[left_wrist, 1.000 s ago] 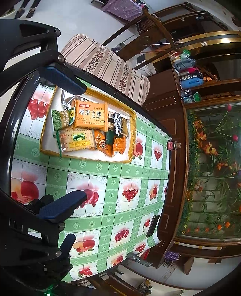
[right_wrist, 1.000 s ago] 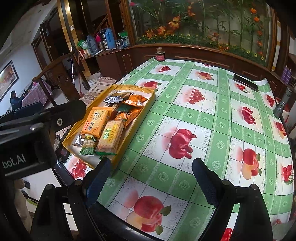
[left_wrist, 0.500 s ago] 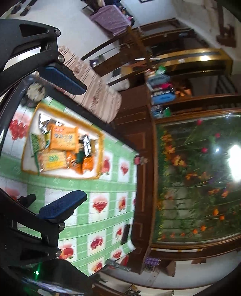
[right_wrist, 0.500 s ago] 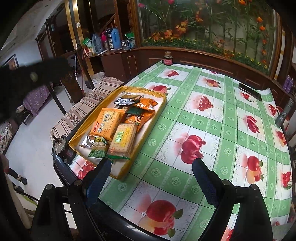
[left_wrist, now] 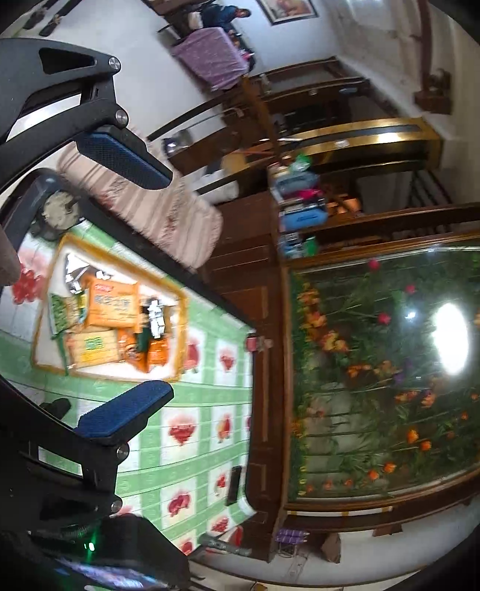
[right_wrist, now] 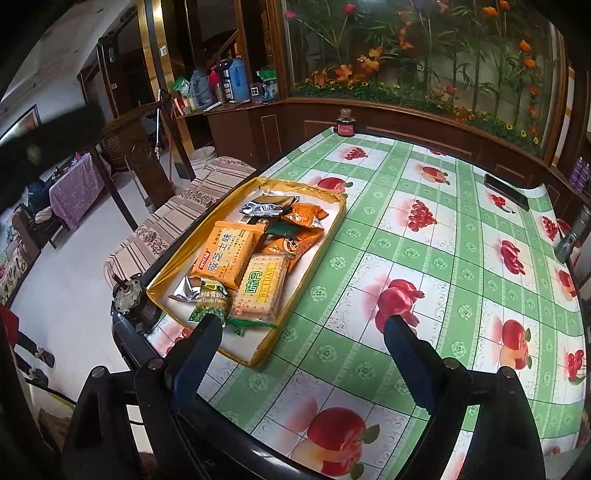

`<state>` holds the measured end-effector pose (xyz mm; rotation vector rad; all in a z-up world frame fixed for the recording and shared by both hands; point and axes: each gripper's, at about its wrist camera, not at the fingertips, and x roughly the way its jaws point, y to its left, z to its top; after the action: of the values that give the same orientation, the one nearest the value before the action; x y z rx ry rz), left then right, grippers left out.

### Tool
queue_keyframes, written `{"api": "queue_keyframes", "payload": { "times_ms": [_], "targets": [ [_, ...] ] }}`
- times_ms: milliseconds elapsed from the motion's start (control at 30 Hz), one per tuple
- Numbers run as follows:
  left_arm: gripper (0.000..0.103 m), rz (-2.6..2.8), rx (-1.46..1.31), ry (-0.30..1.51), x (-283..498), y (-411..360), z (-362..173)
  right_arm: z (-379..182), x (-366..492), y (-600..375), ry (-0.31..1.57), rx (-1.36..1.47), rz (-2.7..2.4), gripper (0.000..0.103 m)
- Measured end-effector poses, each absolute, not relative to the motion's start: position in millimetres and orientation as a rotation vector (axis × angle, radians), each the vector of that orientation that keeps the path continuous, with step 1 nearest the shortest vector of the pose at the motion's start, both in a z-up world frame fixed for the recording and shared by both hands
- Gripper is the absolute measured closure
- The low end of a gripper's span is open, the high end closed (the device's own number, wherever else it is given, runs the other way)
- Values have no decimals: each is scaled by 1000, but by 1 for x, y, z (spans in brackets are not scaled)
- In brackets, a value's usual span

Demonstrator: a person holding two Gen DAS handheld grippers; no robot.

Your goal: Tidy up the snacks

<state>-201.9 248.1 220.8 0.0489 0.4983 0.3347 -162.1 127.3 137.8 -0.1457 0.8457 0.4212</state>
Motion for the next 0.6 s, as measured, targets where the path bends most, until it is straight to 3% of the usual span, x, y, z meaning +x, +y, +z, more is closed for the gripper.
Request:
{"api": "queue_keyframes", "payload": {
  "times_ms": [367, 600],
  "targets": [
    [0, 243, -110, 874, -168, 255, 158, 112, -155, 115, 946, -142, 376, 12],
    [0, 233, -134, 975, -164, 254, 132, 91, -154, 110, 1014, -148, 361, 12]
  ]
}}
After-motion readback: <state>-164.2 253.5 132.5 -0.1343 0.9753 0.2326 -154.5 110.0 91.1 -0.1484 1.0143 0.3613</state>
